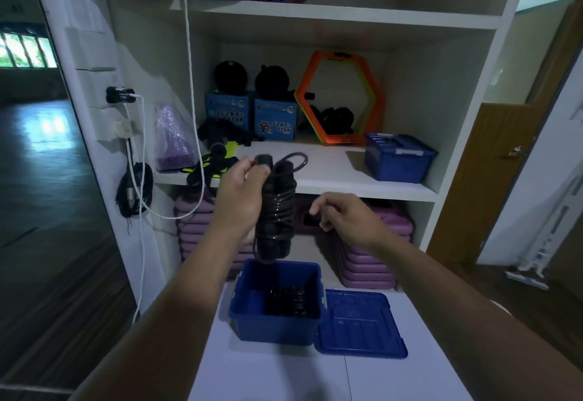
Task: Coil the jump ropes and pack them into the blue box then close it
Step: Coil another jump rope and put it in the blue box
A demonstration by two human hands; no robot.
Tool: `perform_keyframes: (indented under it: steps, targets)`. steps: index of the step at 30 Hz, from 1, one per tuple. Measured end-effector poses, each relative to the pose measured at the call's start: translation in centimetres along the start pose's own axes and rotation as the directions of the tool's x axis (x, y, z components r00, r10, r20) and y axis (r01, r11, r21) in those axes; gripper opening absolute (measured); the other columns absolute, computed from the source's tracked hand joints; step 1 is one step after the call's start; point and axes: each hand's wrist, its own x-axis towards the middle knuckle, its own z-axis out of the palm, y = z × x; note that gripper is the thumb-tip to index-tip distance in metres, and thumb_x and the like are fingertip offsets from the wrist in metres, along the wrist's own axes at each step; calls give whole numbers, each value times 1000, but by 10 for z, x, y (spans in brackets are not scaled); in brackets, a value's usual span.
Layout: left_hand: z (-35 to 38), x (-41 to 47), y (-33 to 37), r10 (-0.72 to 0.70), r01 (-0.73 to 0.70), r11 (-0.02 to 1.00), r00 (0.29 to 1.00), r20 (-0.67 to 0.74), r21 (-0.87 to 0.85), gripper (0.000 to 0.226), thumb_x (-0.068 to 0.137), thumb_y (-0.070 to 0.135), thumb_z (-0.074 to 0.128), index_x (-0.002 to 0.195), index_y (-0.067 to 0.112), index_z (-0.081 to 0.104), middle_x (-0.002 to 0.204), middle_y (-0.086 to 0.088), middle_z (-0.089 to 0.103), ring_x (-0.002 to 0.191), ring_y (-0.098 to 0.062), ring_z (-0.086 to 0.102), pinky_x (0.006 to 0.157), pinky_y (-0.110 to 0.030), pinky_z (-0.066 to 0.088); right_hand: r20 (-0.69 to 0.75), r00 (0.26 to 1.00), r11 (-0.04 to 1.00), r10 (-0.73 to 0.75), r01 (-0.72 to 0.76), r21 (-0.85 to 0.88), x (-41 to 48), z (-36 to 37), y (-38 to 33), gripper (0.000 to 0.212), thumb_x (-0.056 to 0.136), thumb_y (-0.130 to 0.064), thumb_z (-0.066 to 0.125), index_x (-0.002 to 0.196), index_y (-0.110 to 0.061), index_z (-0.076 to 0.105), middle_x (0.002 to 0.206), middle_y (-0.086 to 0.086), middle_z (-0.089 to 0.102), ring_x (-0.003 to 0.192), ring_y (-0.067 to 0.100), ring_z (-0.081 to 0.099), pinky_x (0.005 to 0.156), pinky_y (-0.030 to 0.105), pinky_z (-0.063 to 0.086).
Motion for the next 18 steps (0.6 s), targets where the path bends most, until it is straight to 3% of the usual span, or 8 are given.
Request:
perform_keyframes:
  steps: [4, 7, 11, 13, 15, 18]
  targets:
    - [5, 9, 28, 84, -86, 996, 991, 99, 10, 25, 98, 7, 47, 78, 13, 60, 66, 0, 62, 62, -16, 60, 59, -34, 55, -64, 998, 982, 13, -1, 186, 0, 12, 0, 22, 102, -9, 45, 106, -13, 67, 74, 1, 60, 72, 14, 58, 73, 27, 53]
    - [3, 14, 22, 42, -47, 998, 993, 108, 41, 29, 98, 6, 49, 73, 14, 61, 62, 3, 63, 57, -12, 61, 55, -28, 52, -179, 983, 944, -33, 89, 318, 8, 18, -22, 18, 101, -11, 50, 101, -15, 68, 74, 1, 60, 71, 13, 57, 71, 26, 52]
    - [-10, 18, 9, 1, -7, 994, 999, 55, 113, 28, 97, 7, 52, 70, 12, 59, 56, 4, 60, 52, -13, 58, 49, -24, 50, -318, 945, 886, 74, 84, 455, 13, 15, -44, 22, 100, -9, 48, 91, -13, 68, 72, 1, 59, 72, 16, 58, 71, 32, 49]
    - [-15, 19, 4, 5, -11, 987, 999, 36, 158, 27, 96, 8, 53, 71, 13, 60, 56, 6, 60, 53, -12, 58, 50, -24, 50, -207, 974, 833, 92, 39, 553, 12, 14, -53, 21, 99, -22, 52, 90, -12, 67, 65, -5, 58, 68, 14, 56, 71, 33, 46]
    - [-21, 22, -1, 26, -33, 973, 999, 34, 227, 24, 96, 10, 54, 74, 12, 63, 59, 6, 62, 55, -9, 58, 52, -23, 49, -65, 995, 862, 72, -29, 506, 13, 15, -60, 25, 96, -35, 58, 91, -12, 65, 63, -7, 60, 66, 12, 56, 71, 30, 47]
    - [-30, 27, -9, 83, -90, 931, 996, 35, 353, 21, 95, 14, 56, 76, 14, 64, 71, 2, 62, 58, -4, 57, 55, -21, 47, 0, 996, 918, 86, -79, 389, 18, 15, -64, 12, 91, -21, 67, 91, -9, 68, 70, -2, 68, 68, 10, 63, 74, 29, 51]
